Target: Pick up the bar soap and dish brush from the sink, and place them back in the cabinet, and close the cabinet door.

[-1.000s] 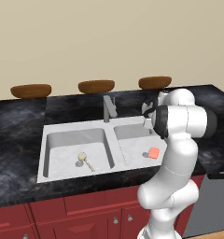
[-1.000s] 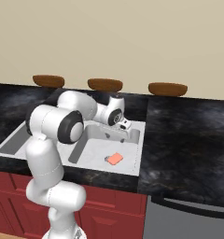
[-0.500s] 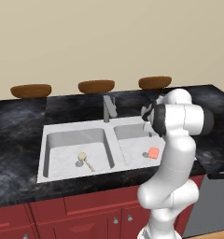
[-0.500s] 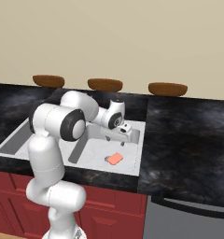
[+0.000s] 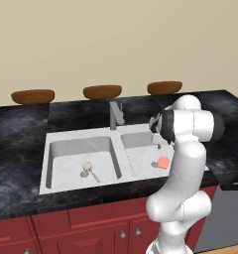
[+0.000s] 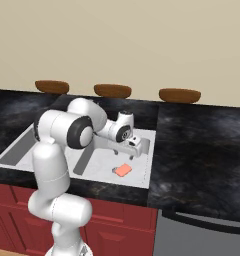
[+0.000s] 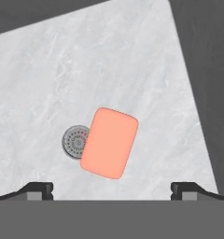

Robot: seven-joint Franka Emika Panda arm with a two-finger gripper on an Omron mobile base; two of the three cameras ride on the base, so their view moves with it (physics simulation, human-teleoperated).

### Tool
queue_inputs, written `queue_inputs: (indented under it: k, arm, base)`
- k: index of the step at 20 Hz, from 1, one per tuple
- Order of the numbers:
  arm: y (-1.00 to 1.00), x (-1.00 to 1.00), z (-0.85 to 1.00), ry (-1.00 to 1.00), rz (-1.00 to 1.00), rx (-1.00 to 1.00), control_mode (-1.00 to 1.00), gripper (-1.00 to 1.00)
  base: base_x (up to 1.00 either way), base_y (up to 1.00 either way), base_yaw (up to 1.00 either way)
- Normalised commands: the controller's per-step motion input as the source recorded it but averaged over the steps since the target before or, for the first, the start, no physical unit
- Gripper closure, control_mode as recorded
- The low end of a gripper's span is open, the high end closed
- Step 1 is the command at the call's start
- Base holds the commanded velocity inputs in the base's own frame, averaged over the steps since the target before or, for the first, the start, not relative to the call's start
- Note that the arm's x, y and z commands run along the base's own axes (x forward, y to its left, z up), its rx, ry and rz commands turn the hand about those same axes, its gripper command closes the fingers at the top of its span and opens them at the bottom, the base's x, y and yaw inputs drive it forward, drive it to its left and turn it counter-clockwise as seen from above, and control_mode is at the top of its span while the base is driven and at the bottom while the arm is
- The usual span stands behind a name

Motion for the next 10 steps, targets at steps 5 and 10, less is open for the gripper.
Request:
queue_inputs:
  k: [5,10]
  arm:
    - [0.0,0.0,-0.25,0.0,0.0,0.0,-1.0,-1.0]
    - [0.0,0.0,-0.24,0.0,0.0,0.0,-1.0,-1.0]
  base:
    - [0.0,0.0,0.0]
    - [0.0,0.0,0.0]
